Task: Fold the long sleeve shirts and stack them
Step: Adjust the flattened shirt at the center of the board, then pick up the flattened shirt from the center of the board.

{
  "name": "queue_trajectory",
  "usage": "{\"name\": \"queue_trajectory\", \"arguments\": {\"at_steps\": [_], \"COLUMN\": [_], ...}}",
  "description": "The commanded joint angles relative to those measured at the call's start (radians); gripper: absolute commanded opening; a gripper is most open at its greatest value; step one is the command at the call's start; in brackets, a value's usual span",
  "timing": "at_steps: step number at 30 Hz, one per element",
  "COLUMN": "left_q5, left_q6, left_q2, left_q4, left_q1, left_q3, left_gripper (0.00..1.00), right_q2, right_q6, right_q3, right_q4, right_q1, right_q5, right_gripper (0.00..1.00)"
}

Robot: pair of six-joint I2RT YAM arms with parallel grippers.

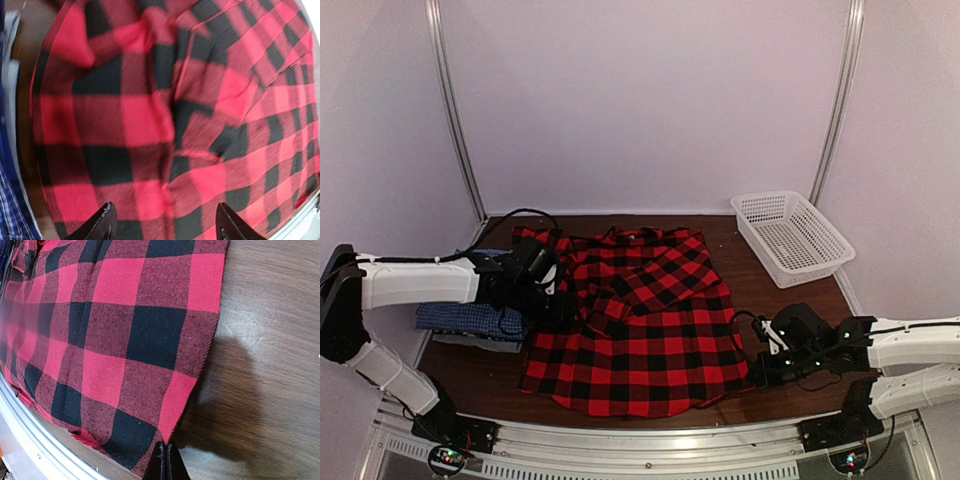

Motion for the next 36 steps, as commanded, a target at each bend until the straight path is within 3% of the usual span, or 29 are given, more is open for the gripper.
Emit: {"name": "queue_trajectory", "arguments": {"at_steps": [1,9,16,22,28,36], "left_q5": [0.013,0.019,0.030,-0.015,-0.041,-0.091], "left_q6": [-0.044,-0.140,-0.272,-0.317,-0.245,-0.158], "left_q2": [-0.051,-0.101,-0.166,-0.286,-0.376,-0.251], "left_q4": [0.008,0.013,0.024,-0.073,-0.118,-0.085], "left_q1": [0.005,-0.040,-0.166,-0.207,-0.207,-0.207], "left_q3": [-0.099,-0.257,-0.362,-0.402,-0.320,-0.071], "left_gripper": [0.69,0.69,0.69,0.69,0.72,0.72], "right_q2": [-0.013,-0.009,-0.024,-0.099,-0.121,-0.097], "right_q6": [0.011,0.030,0.071,0.115,0.092,0.060], "right_q3": [0.000,0.023,0.021,-0.028,-0.011,0.070], "right_q4": [-0.038,-0.083,-0.064,-0.043,-0.069,-0.084], "right_q1": [0.007,0.006,0.006,0.006,0.006,0.004], "right_q5": [0.068,0.125,0.133,0.141,0.179,0.219], "right_gripper": [0.00,0.00,0.00,0.00,0.00,0.00]}}
